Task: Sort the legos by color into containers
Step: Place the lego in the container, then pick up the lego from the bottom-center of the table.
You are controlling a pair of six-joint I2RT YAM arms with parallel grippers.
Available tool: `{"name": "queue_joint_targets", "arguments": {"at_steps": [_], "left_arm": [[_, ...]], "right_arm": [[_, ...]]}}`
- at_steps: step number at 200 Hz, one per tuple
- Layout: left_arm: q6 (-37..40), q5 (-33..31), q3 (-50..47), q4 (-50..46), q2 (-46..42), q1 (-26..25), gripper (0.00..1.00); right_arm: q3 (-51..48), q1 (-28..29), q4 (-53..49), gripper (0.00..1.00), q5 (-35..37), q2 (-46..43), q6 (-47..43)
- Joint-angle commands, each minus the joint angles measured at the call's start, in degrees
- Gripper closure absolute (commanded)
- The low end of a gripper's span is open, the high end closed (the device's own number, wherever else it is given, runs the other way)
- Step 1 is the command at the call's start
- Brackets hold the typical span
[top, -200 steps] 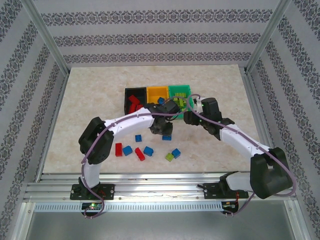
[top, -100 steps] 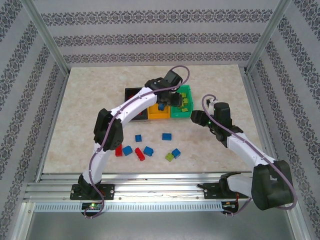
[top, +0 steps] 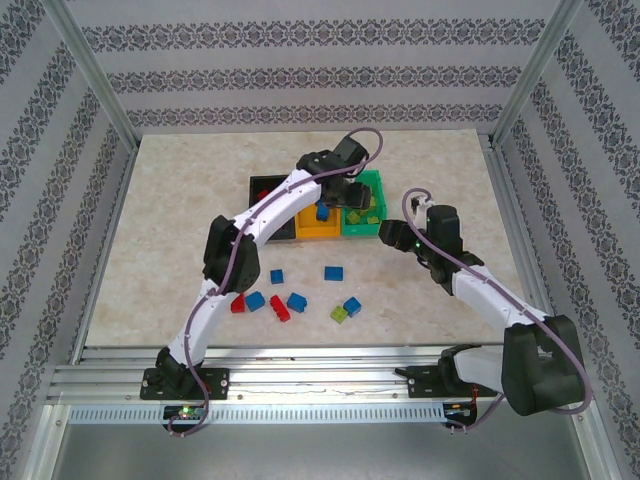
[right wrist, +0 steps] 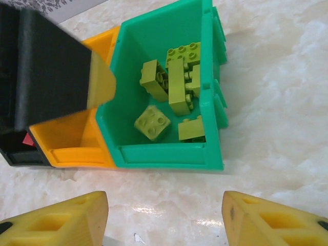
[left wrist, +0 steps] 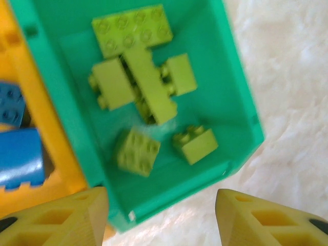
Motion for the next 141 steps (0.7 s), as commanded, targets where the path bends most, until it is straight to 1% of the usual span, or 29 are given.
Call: {"name": "queue_joint_targets", "arguments": {"at_steps": [1,12,39,56,67,84,107,121,141], "left_arm": [[1.0,-1.5,-9.1,4.3,-9.3,-0.6,0.42],[-0.2,-1.3,-16.6,9.0,-14.1,-0.6,0.42],[-4.8,-0.1,-41.2,26.0,-27.7,-0.8,0.42],[-7.2,-0.9,-52.6,32.5,-34.6,-0.8,0.42],[-8.5,-1.1,-58.1,34.3,-38.0,-0.8,0.42],[-9.9,-1.1,-65.1,36.1,-42.5,-0.8,0.42],[-10.8,-2.3,-72.5,36.6,-47.7,-0.8,0.42],[-10.9,-4.9,-76.1,36.0,-51.0,-0.8,0.42],[-11.5,-8.4,-82.0,36.6,-56.0,-0.8,0.42]], "right_arm": [[-0.4,0.0,3.1,0.39,-2.6,1.9,1.1],[-0.2,0.3,3.7,0.39,-3.0,2.7,1.1],[1.0,1.9,3.8,0.39,-3.0,6.0,0.2],[1.9,3.3,3.8,0.39,-3.4,7.4,-0.4],[3.0,4.8,3.0,0.39,-2.5,8.4,-1.7],[6.4,6.5,-2.7,0.39,-1.9,10.5,-3.5],[8.8,8.8,-6.5,0.39,-4.3,12.6,-3.2],[10.8,10.6,-10.6,0.39,-6.6,13.6,-3.8],[12.4,14.2,-16.4,0.39,-6.6,13.2,-6.1]]}}
